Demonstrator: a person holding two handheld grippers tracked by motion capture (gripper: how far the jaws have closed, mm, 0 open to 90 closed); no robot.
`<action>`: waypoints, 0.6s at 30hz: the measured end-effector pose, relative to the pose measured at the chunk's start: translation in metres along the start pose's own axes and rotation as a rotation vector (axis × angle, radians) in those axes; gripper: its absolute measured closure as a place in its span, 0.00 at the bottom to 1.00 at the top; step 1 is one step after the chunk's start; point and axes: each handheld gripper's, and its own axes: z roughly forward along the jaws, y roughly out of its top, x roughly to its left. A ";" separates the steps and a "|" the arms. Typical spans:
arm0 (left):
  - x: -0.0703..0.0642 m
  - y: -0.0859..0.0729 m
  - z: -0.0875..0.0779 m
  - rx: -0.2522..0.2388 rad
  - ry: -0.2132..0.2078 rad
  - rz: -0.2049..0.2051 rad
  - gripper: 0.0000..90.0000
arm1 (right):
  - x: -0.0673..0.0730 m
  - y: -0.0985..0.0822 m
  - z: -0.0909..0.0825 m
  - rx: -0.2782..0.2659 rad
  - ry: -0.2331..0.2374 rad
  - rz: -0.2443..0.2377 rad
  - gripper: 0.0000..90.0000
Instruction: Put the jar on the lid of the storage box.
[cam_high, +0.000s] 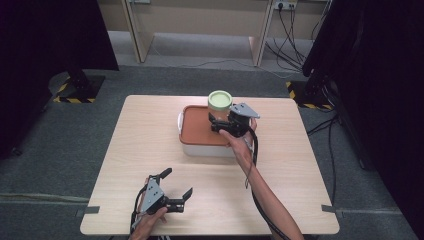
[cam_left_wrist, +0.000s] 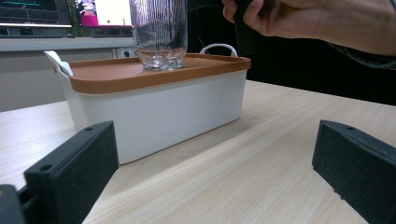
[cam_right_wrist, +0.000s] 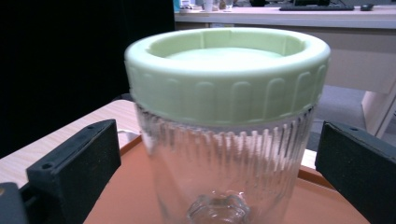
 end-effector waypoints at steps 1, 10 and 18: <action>0.000 0.000 0.000 0.000 0.000 0.000 0.00 | 0.001 0.000 -0.001 0.002 0.003 -0.002 0.01; 0.000 0.000 0.000 0.000 0.001 0.003 0.00 | 0.001 0.000 -0.009 -0.006 0.006 0.009 0.01; 0.000 0.000 0.000 -0.001 0.001 0.002 0.00 | 0.002 -0.003 -0.016 -0.015 0.021 0.020 0.01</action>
